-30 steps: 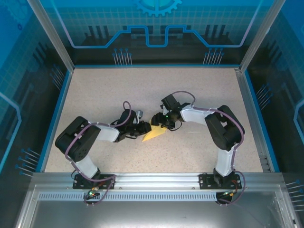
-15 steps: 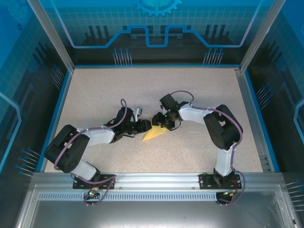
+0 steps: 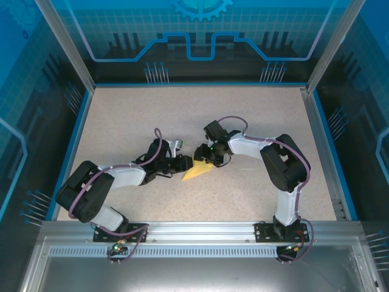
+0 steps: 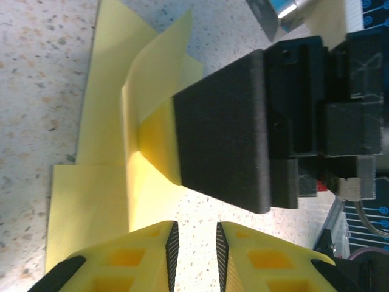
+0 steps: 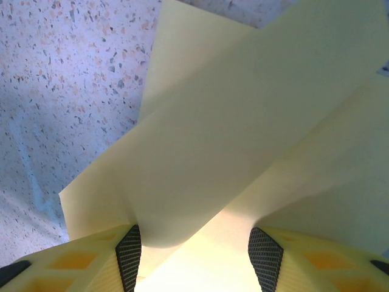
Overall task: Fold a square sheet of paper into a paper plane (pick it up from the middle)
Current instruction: Fourth fold the wing at the center of the table.
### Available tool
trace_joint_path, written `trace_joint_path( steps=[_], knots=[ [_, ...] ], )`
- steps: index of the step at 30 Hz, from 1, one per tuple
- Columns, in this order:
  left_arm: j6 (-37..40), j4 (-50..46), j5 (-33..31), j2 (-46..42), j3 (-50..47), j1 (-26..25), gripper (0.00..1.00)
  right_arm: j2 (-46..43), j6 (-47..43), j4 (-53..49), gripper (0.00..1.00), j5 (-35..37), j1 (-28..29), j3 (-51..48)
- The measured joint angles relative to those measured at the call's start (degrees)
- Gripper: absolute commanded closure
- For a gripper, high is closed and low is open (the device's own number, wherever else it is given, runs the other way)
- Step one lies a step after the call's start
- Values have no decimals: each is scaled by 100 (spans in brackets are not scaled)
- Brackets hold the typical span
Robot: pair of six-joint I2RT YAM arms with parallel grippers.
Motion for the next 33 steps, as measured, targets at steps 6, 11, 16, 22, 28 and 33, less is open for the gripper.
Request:
trace_joint_path(
  steps=[6, 11, 16, 22, 28, 33],
  knots=[
    [22, -81, 203, 315, 76, -7, 71, 0, 26, 0, 44, 2, 0, 0],
    [24, -188, 282, 533, 219, -15, 71, 0, 46, -2, 44, 15, 2, 0],
    [129, -398, 184, 533, 337, -17, 71, 0, 48, -2, 44, 22, 2, 0],
    [162, -616, -50, 533, 382, -17, 74, 0, 48, -2, 44, 24, 2, 0],
    [173, -761, -208, 533, 398, -17, 75, 0, 48, -4, 44, 31, 2, 0],
    [186, -758, -205, 527, 415, -17, 69, 0, 48, -9, 44, 37, 4, 0]
  ],
)
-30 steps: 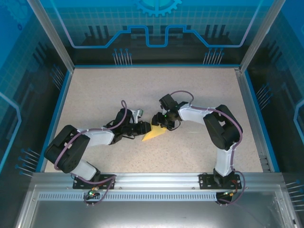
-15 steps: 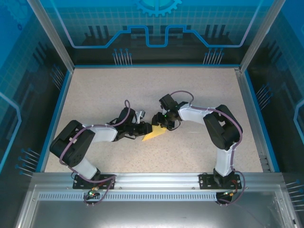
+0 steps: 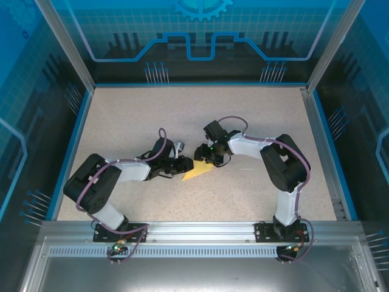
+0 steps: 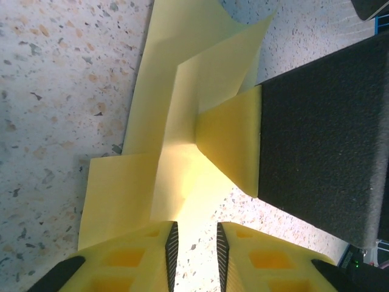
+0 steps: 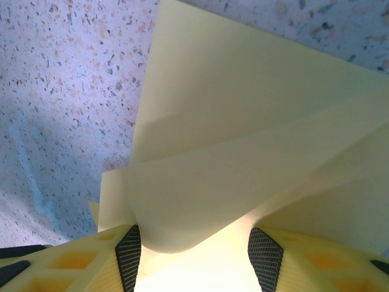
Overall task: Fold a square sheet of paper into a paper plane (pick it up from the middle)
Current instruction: Fourth fold the wing at the center of the table.
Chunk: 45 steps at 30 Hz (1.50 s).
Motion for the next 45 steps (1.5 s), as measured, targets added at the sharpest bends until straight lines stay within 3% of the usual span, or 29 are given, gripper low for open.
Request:
trace_joint_path(
  steps=[8, 15, 25, 41, 45],
  knots=[
    [236, -271, -125, -581, 0, 7, 62, -2, -2, -11, 44, 4, 0, 0],
    [173, -387, -286, -79, 70, 13, 61, -2, -2, -9, 44, 4, 0, 0],
    [70, -396, -297, 393, 321, 13, 70, -2, -2, -9, 44, 4, 0, 0],
    [70, -269, 240, 785, 531, 22, 90, -116, -22, 140, 44, 9, -2, -146],
    [70, -203, 393, 807, 531, 57, 91, -330, -118, 321, 42, 2, -15, -424]
  ],
)
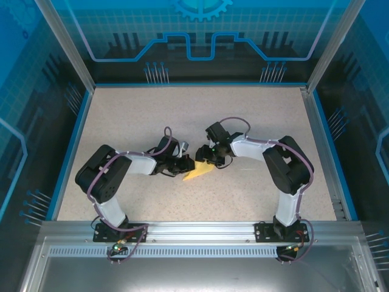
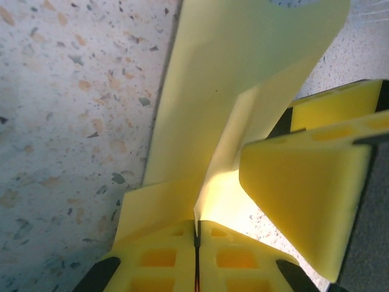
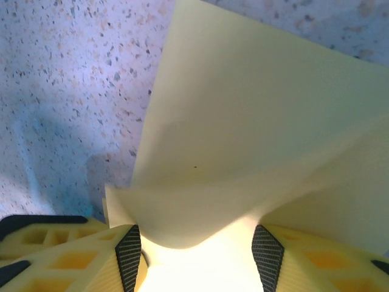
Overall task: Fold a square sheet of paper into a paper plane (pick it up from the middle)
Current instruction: Fourth fold the wing at the center of the table.
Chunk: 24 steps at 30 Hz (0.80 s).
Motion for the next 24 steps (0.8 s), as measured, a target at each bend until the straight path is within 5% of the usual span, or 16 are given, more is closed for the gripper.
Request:
trace_joint_path(
  steps=[24],
  knots=[
    [-570, 704, 555, 337, -2, 37, 90, -343, -396, 297, 41, -243, -144, -494]
  ],
)
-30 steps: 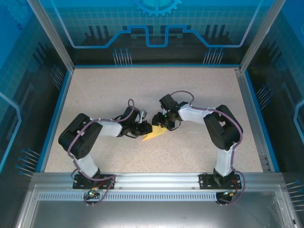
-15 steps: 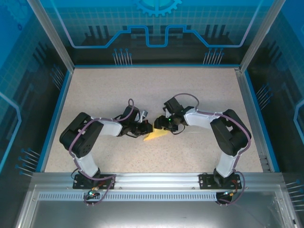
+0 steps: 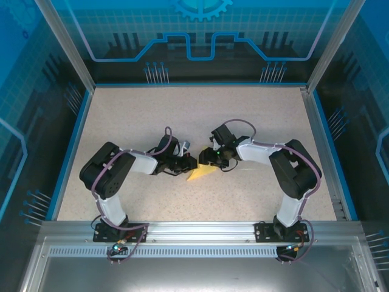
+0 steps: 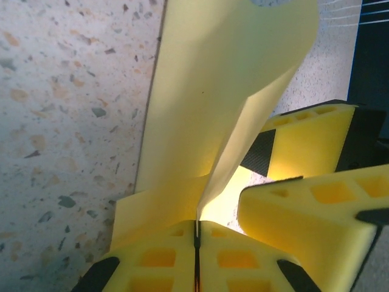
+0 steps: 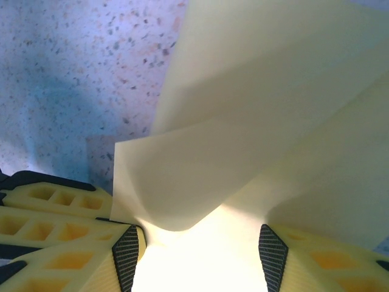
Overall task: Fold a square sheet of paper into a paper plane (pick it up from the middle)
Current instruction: Fourth fold the wing at the center of the table.
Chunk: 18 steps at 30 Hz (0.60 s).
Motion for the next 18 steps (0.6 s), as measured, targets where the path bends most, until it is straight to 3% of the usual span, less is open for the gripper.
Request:
trace_joint_path(
  steps=[18],
  knots=[
    [-33, 66, 79, 57, -4, 0, 80, 348, 452, -774, 42, 291, -2, 588]
  ],
)
